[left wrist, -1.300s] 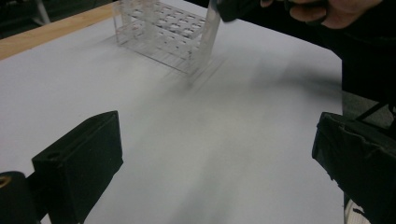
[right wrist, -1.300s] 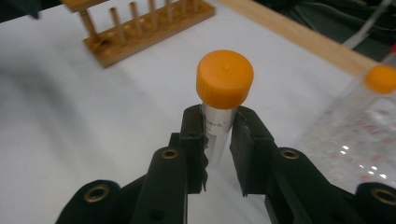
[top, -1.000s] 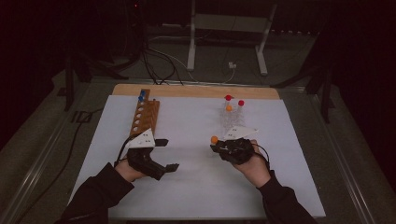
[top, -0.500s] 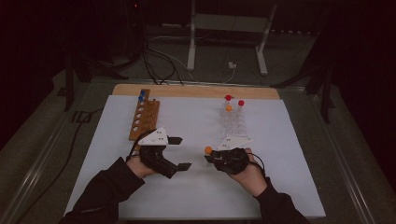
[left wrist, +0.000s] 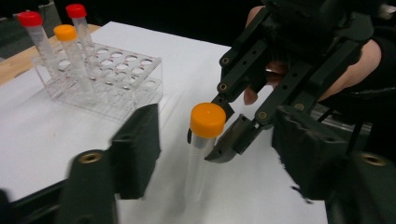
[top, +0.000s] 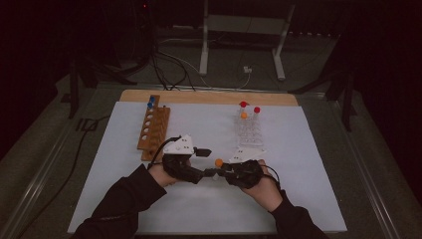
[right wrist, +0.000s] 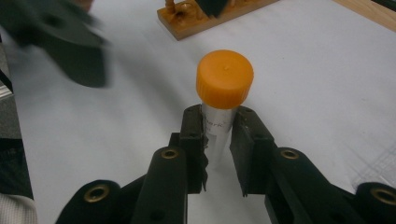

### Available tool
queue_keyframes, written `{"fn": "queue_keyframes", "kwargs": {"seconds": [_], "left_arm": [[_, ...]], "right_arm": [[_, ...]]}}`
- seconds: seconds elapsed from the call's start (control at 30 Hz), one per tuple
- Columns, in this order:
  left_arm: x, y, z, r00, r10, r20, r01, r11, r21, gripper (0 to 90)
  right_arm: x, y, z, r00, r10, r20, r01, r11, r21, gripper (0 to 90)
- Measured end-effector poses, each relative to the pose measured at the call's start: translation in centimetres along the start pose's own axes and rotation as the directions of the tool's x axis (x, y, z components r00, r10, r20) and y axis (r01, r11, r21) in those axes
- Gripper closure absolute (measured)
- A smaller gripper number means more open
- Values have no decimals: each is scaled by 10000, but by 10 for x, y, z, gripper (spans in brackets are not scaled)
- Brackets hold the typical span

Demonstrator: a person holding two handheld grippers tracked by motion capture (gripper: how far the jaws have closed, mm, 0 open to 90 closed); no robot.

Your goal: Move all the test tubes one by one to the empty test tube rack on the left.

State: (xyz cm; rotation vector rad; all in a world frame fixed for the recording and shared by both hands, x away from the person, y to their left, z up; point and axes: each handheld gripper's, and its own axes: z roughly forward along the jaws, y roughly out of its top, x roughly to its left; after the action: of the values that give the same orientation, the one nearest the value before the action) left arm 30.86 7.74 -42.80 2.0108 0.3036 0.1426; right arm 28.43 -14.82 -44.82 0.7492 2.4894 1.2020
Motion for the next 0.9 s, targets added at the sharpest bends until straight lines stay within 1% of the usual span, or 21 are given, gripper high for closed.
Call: {"fn": "queue_keyframes", "kwargs": {"seconds": [0.07,0.1,0.13,0.17,0.27,0.33,0.37,0.43,0.5,0.6,0.7,0.8,0.87,0.9], "left_arm": [[1,1,3,10000,85,-6,-85,10000,14,444],[1,1,4,9999,108,-94,-108,9999,47,468],[1,2,6,9999,106,-29,-105,9999,35,489],[1,2,8,9999,136,-107,-135,9999,93,501],[1,3,13,9994,289,-166,-285,9993,241,553],[1,3,15,9994,338,-113,-335,9990,279,597],[0,2,16,9992,368,-157,-364,9989,280,618],[1,2,17,9995,319,-90,-316,9992,242,653],[1,2,18,9993,364,-12,-363,9990,249,699],[1,3,18,9989,466,-45,-465,9986,240,711],[1,3,17,9989,464,-17,-464,9988,175,716],[2,5,15,9990,455,6,-455,9989,132,718],[3,5,12,9990,435,-57,-434,9989,153,718],[4,6,11,9988,468,-115,-466,9988,175,719]], "right_arm": [[0,0,0,10000,-9,-14,9,10000,-25,749],[1,1,0,10000,-10,-43,10,10000,-37,749],[1,1,0,10000,-5,-70,5,10000,-38,749],[1,1,0,10000,-38,-85,38,10000,-22,749],[2,1,-1,10000,-20,-86,20,10000,-39,749],[1,1,-1,10000,-40,-88,40,10000,-53,749],[1,1,-2,9999,-39,-94,38,10000,-60,749],[1,1,-2,10000,-38,-92,37,10000,-65,749],[1,1,-2,10000,-18,-67,17,10000,-72,749],[0,1,-2,10000,17,-87,-18,10000,-84,749],[0,1,-3,10000,37,-89,-39,9999,-136,746],[0,2,-4,9997,162,-168,-165,9996,-232,733],[0,3,-5,9997,174,-189,-181,9992,-357,651],[0,3,-6,9997,162,-202,-169,9992,-369,630]]}}
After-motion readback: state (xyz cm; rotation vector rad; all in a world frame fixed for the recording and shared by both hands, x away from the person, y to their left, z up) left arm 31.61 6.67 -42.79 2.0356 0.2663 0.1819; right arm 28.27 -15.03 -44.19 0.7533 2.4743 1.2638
